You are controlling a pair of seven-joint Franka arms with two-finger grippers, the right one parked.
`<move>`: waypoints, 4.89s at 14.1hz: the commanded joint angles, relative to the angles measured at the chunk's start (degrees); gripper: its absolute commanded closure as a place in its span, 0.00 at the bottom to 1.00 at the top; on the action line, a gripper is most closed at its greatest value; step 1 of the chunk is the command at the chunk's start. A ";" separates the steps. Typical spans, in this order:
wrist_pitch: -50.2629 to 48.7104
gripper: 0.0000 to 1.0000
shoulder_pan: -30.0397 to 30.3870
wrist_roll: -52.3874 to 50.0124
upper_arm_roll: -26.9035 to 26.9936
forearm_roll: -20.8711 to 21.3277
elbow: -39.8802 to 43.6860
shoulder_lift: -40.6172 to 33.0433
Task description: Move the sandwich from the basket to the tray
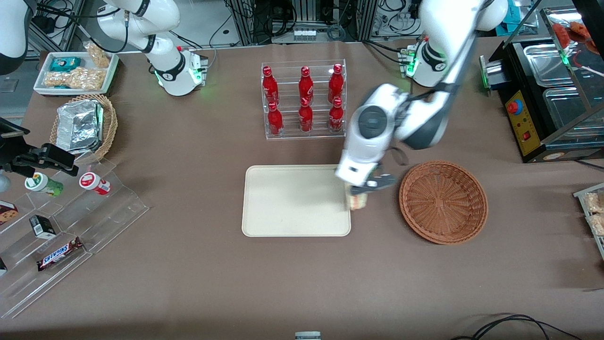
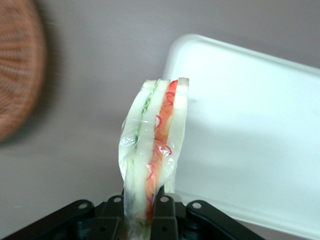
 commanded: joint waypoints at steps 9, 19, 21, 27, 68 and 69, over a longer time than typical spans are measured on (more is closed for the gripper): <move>-2.74 0.70 -7.65 0.40 0.69 0.81 25.20 21.22; -4.66 0.00 -7.22 -5.05 1.04 0.64 28.03 21.25; -10.36 0.00 -4.16 -4.44 0.52 0.02 29.77 18.26; -26.70 0.00 4.97 5.81 0.78 -2.51 29.18 5.79; -52.58 0.00 53.97 48.92 -17.77 2.56 10.45 -30.80; -52.57 0.00 51.96 48.56 -16.46 3.70 10.63 -30.80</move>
